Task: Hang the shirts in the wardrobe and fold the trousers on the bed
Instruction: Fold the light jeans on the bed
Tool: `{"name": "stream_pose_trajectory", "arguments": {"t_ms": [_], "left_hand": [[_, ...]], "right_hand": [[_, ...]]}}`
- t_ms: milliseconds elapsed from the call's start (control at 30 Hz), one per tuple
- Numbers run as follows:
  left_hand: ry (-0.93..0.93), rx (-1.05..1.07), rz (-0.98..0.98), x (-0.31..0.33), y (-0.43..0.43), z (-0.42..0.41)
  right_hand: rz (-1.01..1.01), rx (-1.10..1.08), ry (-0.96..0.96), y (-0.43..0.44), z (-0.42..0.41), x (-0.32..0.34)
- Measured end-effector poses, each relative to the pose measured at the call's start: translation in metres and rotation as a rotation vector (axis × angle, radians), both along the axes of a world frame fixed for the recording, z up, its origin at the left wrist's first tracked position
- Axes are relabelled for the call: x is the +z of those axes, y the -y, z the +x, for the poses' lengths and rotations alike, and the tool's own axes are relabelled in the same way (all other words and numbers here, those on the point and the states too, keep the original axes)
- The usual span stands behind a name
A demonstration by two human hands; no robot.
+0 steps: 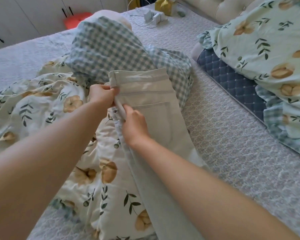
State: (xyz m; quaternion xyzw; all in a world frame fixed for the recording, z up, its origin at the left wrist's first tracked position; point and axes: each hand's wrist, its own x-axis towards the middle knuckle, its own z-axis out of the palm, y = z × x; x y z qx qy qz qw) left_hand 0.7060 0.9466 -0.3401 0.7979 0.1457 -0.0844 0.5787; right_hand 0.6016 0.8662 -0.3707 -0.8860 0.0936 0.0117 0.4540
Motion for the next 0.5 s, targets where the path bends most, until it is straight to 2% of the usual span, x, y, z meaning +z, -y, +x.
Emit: {"name": "stream_pose_trajectory", "arguments": {"t_ms": [133, 400, 500], "left_hand": [[-0.084, 0.045, 0.056, -0.029, -0.016, -0.002], [-0.102, 0.099, 0.048, -0.037, -0.019, -0.004], [-0.077, 0.118, 0.082, -0.032, -0.016, -0.005]], "right_hand": [[0.028, 0.082, -0.116, -0.005, -0.011, -0.025], [-0.041, 0.075, -0.138, 0.054, -0.079, -0.047], [-0.226, 0.094, -0.205, 0.086, -0.115, -0.051]]}}
